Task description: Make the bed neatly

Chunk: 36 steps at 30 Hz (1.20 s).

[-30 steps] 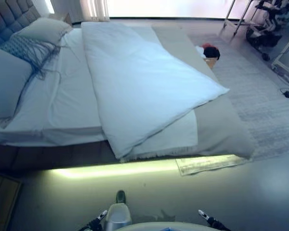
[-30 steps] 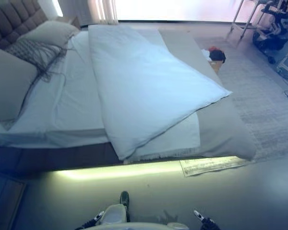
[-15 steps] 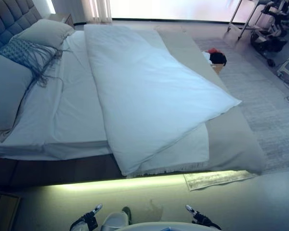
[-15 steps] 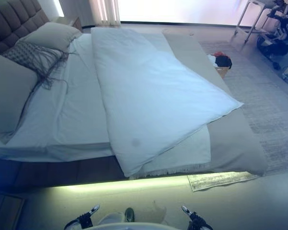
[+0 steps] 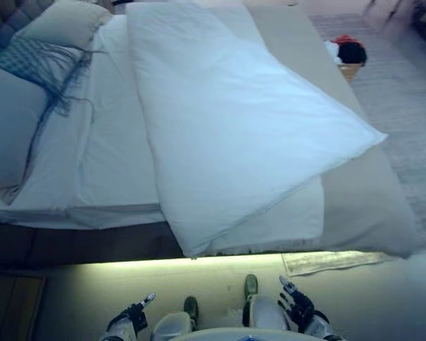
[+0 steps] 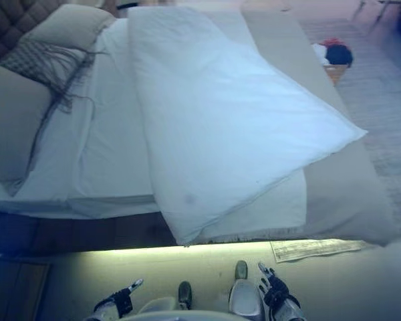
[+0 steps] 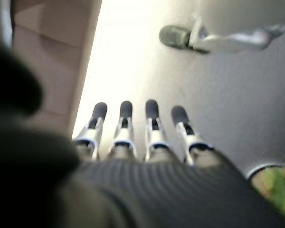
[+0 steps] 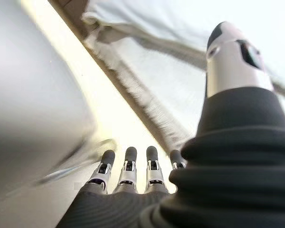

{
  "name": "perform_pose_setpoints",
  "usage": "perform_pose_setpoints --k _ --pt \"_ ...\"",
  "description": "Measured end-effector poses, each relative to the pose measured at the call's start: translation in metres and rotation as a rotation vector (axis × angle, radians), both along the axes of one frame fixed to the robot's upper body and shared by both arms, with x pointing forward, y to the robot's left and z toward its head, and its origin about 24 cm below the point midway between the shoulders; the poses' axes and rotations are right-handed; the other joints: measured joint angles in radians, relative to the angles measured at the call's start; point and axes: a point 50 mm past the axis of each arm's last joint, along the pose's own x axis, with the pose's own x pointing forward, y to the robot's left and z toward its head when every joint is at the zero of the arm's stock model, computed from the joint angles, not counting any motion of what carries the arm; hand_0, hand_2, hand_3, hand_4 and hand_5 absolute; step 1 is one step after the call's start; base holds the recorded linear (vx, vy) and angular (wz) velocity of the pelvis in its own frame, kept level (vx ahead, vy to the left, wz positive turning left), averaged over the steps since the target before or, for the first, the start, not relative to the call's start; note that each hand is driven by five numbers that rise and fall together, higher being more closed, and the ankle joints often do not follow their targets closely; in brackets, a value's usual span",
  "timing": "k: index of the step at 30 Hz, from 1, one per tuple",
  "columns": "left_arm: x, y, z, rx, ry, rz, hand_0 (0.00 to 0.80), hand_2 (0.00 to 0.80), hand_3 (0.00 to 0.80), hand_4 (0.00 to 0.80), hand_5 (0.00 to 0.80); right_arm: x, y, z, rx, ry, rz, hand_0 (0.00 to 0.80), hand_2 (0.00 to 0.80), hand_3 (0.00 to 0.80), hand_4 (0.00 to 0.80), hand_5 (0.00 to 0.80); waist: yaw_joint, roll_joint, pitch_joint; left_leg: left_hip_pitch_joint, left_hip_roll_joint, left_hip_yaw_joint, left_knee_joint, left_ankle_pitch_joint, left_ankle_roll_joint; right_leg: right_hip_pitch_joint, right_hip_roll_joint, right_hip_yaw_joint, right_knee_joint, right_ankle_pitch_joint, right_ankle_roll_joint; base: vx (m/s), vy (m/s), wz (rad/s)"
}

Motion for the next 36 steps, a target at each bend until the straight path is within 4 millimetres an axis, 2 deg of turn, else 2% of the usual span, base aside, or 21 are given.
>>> perform_pose_setpoints --k 2,3,4,5,6,9,12,14,20,23,26,31,36 --pt "0.002 -0.007 -0.001 -0.015 -0.004 -0.010 0.000 0.000 0.000 0.000 0.000 0.014 -0.005 0.007 -0.048 -0.049 -0.009 0.000 0.000 0.000 0.000 0.000 0.005 -0.001 0.001 -0.006 0.015 0.006 0.052 0.000 -0.004 0.022 0.016 -0.014 -0.004 -0.011 -0.023 0.142 0.031 0.21" --pt "0.004 -0.007 0.000 -0.014 -0.010 -0.011 0.000 0.000 0.000 0.000 0.000 0.017 -0.006 0.009 -0.059 -0.061 -0.013 0.000 0.000 0.000 0.000 0.000 0.007 -0.018 0.009 -0.020 0.014 -0.001 0.105 -0.002 -0.008 0.039 0.013 -0.013 -0.012 -0.013 -0.029 0.146 0.136 0.04" --pt "0.007 -0.007 0.000 -0.011 -0.021 -0.014 0.000 0.000 0.000 0.000 0.000 0.029 -0.007 0.013 -0.074 -0.093 -0.013 0.000 0.000 0.000 0.000 0.000 0.023 -0.042 0.022 -0.061 0.015 -0.010 0.195 -0.014 -0.023 0.068 0.003 -0.008 -0.030 -0.017 -0.040 0.106 0.176 -0.10" --pt "0.007 -0.008 0.000 -0.014 -0.026 -0.015 0.000 0.000 0.000 0.000 0.000 0.031 -0.009 0.015 -0.088 -0.102 -0.016 0.000 0.000 0.000 0.000 0.000 0.033 -0.056 0.019 -0.074 0.020 -0.014 0.209 -0.018 -0.025 0.074 0.005 -0.007 -0.043 -0.020 -0.041 0.041 0.154 -0.16" --pt "0.008 -0.008 0.000 -0.013 -0.032 -0.021 0.000 0.000 0.000 0.000 0.000 0.037 -0.012 0.018 -0.097 -0.119 -0.015 0.000 0.000 0.000 0.000 0.000 0.035 -0.045 0.012 -0.073 0.030 -0.013 0.165 -0.015 -0.025 0.071 0.016 -0.011 -0.036 -0.025 -0.045 -0.035 0.098 -0.19" --pt "0.016 -0.011 0.002 -0.011 -0.044 -0.060 0.000 0.000 0.000 0.000 0.000 0.054 -0.028 0.031 -0.113 -0.178 -0.041 0.000 0.000 0.000 0.000 0.000 0.030 0.001 0.018 -0.129 0.047 -0.012 0.153 -0.008 -0.014 0.008 0.029 -0.023 0.046 -0.055 -0.031 -0.072 0.044 -0.19" --pt "0.030 0.007 0.008 0.034 -0.074 -0.071 0.000 0.000 0.000 0.000 0.000 0.057 -0.019 0.029 -0.027 -0.193 -0.069 0.000 0.000 0.000 0.000 0.000 0.031 -0.027 0.041 -0.177 0.018 -0.009 0.160 -0.018 0.005 -0.068 -0.018 -0.029 0.134 -0.082 -0.008 -0.069 -0.005 0.02" --pt "0.044 0.014 0.013 0.055 -0.107 -0.091 0.000 0.000 0.000 0.000 0.000 0.059 -0.014 0.028 0.034 -0.189 -0.090 0.000 0.000 0.000 0.000 0.000 0.032 -0.037 0.055 -0.216 0.002 -0.013 0.185 -0.012 0.015 -0.107 -0.039 -0.031 0.165 -0.083 -0.005 -0.089 -0.020 0.17" --pt "0.078 0.015 0.026 0.052 -0.213 -0.111 0.000 0.000 0.000 0.000 0.000 0.103 -0.004 0.049 0.150 -0.292 -0.080 0.000 0.000 0.000 0.000 0.000 0.055 -0.011 0.139 -0.302 -0.009 -0.025 0.252 -0.021 0.024 -0.180 -0.060 -0.035 0.227 -0.095 0.000 -0.053 -0.033 0.11" --pt "0.085 0.015 0.029 0.035 -0.247 -0.096 0.000 0.000 0.000 0.000 0.000 0.135 -0.004 0.072 0.139 -0.372 -0.058 0.000 0.000 0.000 0.000 0.000 0.057 -0.011 0.174 -0.357 -0.009 -0.031 0.295 -0.029 0.019 -0.244 -0.072 -0.038 0.298 -0.126 -0.005 -0.064 -0.001 0.11" --pt "0.097 0.013 0.034 0.006 -0.303 -0.079 0.000 0.000 0.000 0.000 0.000 0.160 -0.017 0.098 0.093 -0.444 -0.049 0.000 0.000 0.000 0.000 0.000 0.060 -0.006 0.214 -0.418 -0.011 -0.038 0.352 -0.041 0.022 -0.308 -0.086 -0.039 0.375 -0.153 -0.011 -0.077 0.008 0.12" --pt "0.120 0.007 0.046 -0.048 -0.428 -0.093 0.000 0.000 0.000 0.000 0.000 0.184 -0.048 0.134 -0.035 -0.486 -0.033 0.000 0.000 0.000 0.000 0.000 0.086 0.006 0.254 -0.527 -0.017 -0.054 0.439 -0.052 0.020 -0.418 -0.105 -0.038 0.481 -0.184 -0.022 -0.104 0.022 0.10" --pt "0.135 0.004 0.055 -0.065 -0.497 -0.086 0.000 0.000 0.000 0.000 0.000 0.209 -0.060 0.173 -0.064 -0.560 -0.020 0.000 0.000 0.000 0.000 0.000 0.087 0.019 0.282 -0.626 -0.019 -0.059 0.516 -0.065 0.024 -0.518 -0.117 -0.031 0.564 -0.200 -0.033 -0.093 0.023 0.04"
